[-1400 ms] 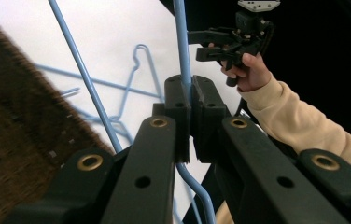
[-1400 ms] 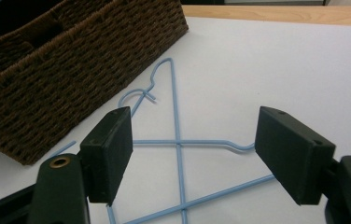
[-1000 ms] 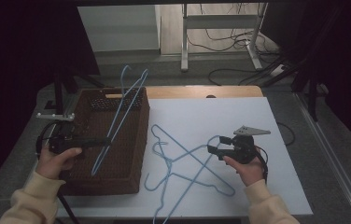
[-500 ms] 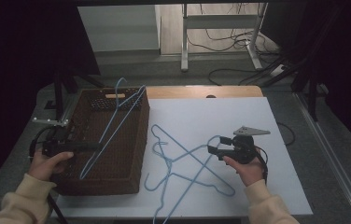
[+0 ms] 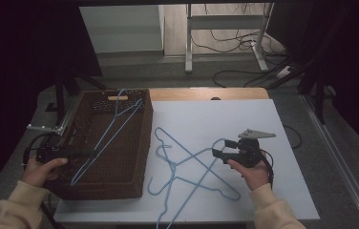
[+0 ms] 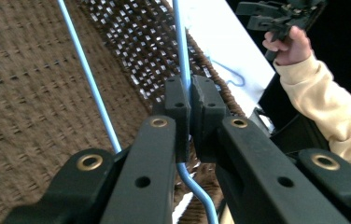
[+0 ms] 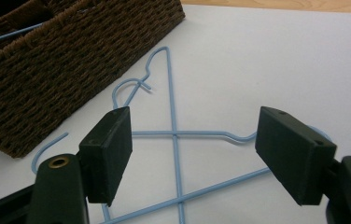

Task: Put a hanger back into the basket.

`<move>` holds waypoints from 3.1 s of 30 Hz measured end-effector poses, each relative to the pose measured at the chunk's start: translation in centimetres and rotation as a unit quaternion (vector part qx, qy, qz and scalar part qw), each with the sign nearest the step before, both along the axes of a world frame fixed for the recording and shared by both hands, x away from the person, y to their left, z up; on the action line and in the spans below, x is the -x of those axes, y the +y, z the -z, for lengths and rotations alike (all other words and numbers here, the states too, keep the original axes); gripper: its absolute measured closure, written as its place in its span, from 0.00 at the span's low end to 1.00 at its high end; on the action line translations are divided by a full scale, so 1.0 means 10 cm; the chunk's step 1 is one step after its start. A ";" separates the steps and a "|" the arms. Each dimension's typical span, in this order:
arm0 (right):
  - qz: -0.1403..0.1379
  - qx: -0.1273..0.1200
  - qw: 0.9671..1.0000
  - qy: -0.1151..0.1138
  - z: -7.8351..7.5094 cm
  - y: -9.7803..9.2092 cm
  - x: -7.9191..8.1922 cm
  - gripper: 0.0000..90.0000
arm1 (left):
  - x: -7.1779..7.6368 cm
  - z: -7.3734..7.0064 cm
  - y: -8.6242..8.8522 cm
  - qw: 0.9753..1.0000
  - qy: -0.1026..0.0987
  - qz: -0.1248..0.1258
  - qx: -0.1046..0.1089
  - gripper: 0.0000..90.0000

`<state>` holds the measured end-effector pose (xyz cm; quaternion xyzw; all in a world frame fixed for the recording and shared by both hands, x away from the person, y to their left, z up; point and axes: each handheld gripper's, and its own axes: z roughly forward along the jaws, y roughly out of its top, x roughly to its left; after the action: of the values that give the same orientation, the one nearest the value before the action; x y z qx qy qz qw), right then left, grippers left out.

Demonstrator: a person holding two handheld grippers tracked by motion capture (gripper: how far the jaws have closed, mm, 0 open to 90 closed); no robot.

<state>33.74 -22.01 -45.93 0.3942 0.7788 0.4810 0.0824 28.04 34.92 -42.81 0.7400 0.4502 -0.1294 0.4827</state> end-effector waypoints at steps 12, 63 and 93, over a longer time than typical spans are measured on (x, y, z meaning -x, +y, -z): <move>-0.001 0.005 1.000 0.002 0.02 0.00 0.00 0.30 | -0.21 0.17 0.08 0.998 0.032 -0.027 -0.039 0.96; -0.039 0.062 0.997 -0.005 0.01 -0.08 0.16 0.22 | 0.28 0.00 -1.12 0.978 -0.138 -0.056 -0.144 0.26; -0.066 0.130 0.989 0.001 0.11 0.29 0.13 0.27 | 0.28 0.01 -1.15 0.979 -0.132 -0.052 -0.147 0.26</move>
<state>32.43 -19.14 -47.00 0.3279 0.8592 0.3797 0.1005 25.29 23.45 -42.93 0.7890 0.4341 0.0622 0.4303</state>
